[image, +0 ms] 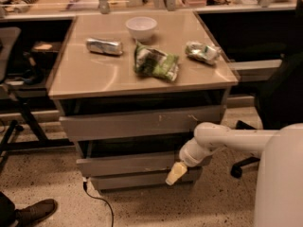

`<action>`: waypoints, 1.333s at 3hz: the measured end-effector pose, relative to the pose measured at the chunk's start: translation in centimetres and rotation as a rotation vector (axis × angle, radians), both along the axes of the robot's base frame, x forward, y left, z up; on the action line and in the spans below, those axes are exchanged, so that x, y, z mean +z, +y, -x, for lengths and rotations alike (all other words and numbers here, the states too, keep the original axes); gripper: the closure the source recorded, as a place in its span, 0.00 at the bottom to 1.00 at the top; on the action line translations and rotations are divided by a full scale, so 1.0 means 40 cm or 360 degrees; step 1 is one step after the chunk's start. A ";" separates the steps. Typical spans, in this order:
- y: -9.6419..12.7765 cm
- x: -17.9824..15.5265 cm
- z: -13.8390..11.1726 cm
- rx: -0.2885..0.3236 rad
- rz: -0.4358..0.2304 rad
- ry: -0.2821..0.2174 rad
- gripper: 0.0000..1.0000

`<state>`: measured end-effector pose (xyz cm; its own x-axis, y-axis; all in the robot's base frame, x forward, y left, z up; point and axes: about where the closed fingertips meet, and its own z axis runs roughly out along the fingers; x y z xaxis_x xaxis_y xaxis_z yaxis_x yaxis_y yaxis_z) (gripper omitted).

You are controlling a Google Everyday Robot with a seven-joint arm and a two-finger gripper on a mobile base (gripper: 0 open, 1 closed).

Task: Open middle drawer

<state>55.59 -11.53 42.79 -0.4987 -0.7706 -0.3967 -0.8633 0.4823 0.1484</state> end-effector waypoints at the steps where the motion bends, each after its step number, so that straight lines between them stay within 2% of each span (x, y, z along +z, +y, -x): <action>1: -0.031 0.066 0.112 -0.0037 0.0004 0.0090 0.00; 2: -0.054 0.107 0.264 -0.0035 0.0015 0.0198 0.00; 3: -0.055 0.100 0.273 -0.0028 0.0022 0.0206 0.00; 4: -0.038 0.141 0.226 -0.0039 -0.0007 0.0107 0.00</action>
Offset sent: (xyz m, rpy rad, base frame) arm -0.1780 -0.0351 0.0661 -0.0182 0.2018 -0.0278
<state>46.53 -13.06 48.41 -0.5431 -0.7560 -0.3653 -0.8392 0.5025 0.2078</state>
